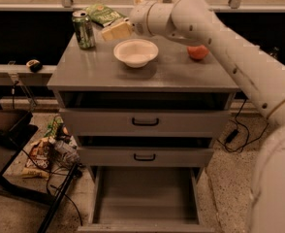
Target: Place green can into bottom drawer
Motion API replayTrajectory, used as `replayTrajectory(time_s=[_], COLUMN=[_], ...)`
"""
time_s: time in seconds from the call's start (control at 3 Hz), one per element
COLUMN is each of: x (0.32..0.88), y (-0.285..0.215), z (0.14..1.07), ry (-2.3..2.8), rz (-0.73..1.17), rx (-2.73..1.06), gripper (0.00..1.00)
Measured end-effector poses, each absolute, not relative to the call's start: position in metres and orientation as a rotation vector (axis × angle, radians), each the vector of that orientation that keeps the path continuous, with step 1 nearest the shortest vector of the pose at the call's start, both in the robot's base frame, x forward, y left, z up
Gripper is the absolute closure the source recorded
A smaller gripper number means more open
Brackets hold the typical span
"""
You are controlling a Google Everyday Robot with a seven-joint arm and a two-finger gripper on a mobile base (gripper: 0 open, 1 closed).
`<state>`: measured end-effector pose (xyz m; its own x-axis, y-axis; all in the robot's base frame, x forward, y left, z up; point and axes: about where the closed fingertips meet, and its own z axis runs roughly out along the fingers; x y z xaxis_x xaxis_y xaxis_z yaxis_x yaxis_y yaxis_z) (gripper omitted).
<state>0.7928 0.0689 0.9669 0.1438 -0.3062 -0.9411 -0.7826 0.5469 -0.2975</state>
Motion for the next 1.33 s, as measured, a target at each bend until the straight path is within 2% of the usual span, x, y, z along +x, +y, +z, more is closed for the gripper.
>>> replayTrajectory(time_s=[0.67, 1.33], x=[0.838, 0.861], y=[0.108, 0.175], z=[0.960, 0.954], ry=[1.455, 1.476], rz=[0.489, 0.603], rx=[-0.862, -0.905], gripper=[0.00, 0.00])
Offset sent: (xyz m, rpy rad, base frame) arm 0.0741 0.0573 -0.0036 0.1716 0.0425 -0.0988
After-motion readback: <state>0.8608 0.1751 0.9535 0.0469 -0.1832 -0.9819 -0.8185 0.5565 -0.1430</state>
